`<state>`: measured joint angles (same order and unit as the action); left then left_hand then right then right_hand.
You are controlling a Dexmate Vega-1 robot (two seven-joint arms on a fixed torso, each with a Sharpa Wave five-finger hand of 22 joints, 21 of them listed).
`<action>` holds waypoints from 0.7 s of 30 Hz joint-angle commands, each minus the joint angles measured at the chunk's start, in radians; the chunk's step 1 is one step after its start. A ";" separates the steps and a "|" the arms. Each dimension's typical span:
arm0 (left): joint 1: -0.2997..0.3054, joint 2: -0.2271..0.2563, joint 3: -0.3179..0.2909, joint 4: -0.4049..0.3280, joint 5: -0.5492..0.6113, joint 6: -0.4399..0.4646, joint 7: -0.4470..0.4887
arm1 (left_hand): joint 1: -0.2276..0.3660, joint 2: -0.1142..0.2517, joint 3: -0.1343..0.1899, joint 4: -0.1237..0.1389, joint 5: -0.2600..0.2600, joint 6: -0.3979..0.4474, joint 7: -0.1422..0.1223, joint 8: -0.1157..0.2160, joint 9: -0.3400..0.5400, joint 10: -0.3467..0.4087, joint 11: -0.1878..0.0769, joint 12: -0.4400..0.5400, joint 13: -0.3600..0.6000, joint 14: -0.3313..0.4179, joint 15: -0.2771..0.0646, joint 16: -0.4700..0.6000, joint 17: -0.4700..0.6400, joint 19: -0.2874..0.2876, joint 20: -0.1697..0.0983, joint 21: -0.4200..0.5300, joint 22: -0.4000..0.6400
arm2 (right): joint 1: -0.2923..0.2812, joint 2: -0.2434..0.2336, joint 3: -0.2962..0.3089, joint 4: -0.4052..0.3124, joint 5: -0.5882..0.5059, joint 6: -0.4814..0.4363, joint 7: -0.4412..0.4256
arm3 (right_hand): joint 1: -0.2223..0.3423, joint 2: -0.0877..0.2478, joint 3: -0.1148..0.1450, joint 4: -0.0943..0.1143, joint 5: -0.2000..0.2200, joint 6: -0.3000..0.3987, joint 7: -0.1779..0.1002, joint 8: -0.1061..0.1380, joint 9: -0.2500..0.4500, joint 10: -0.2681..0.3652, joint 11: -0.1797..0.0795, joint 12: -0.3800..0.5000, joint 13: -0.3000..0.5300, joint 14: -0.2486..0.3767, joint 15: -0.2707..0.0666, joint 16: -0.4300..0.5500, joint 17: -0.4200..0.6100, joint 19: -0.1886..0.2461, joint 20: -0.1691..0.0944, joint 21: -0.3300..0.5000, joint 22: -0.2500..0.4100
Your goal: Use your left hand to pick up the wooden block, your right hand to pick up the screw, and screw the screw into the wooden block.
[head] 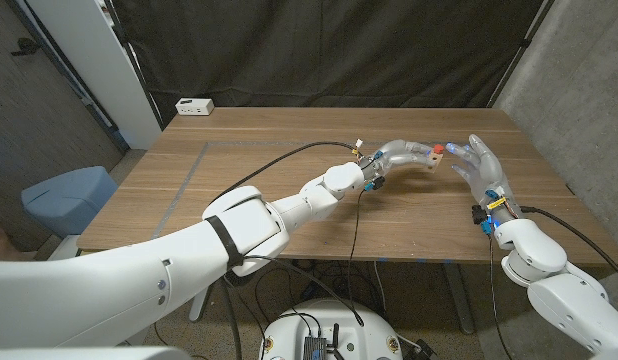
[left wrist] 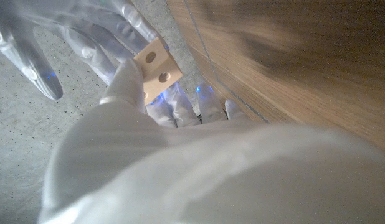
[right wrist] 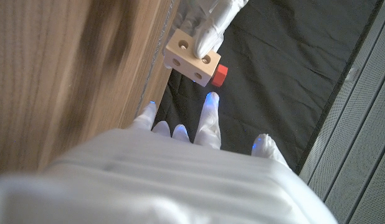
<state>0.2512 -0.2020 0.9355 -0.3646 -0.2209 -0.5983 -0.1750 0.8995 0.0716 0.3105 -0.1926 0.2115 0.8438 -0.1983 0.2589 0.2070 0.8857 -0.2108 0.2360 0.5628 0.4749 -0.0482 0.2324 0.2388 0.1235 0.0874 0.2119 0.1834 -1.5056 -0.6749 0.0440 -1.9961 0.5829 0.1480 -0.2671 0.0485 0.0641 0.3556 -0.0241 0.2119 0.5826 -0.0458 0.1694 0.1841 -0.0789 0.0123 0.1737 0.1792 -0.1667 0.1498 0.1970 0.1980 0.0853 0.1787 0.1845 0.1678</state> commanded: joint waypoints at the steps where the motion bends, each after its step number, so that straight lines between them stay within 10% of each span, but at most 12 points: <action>1: -0.001 -0.002 -0.001 0.001 -0.001 0.007 -0.004 | -0.018 0.036 0.042 0.041 0.005 0.079 0.030 0.015 0.003 0.012 -0.003 0.016 0.004 0.006 -0.095 0.001 0.004 0.007 0.000 0.000 0.003 | 0.027 -0.017 -0.011 0.017 0.014 -0.003 0.032 | -0.007 -0.006 -0.004 0.001 0.006 -0.016 -0.006 0.000 0.002 -0.019 0.002 0.000 0.002 -0.035 0.005 -0.007 0.004 -0.014 -0.001 -0.005 0.003; 21: -0.009 -0.005 0.002 0.002 -0.006 0.036 0.002 | -0.021 0.038 0.043 0.044 0.005 0.077 0.028 0.015 0.003 0.011 -0.003 0.016 0.005 0.007 -0.094 0.000 0.004 0.008 0.000 0.000 0.003 | 0.064 -0.044 -0.037 0.042 0.038 -0.008 0.067 | -0.018 -0.008 -0.011 0.010 0.007 -0.028 -0.015 0.015 0.001 -0.045 -0.002 0.005 0.002 -0.053 0.005 -0.004 0.008 -0.032 0.000 -0.002 0.004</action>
<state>0.2462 -0.2045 0.9354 -0.3644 -0.2235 -0.5776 -0.1771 0.8995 0.0716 0.3105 -0.1926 0.2108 0.8438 -0.1983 0.2589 0.2068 0.8852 -0.2113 0.2360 0.5628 0.4749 -0.0482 0.2324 0.2388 0.1235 0.0874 0.2119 0.1834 -1.4576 -0.7067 0.0186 -1.9652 0.6123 0.1406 -0.2129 0.0411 0.0568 0.3469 -0.0156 0.2119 0.5357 -0.0658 0.1734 0.1812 -0.1168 0.0104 0.1732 0.1791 -0.1702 0.1534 0.1912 0.2026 0.0605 0.1788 0.1845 0.1702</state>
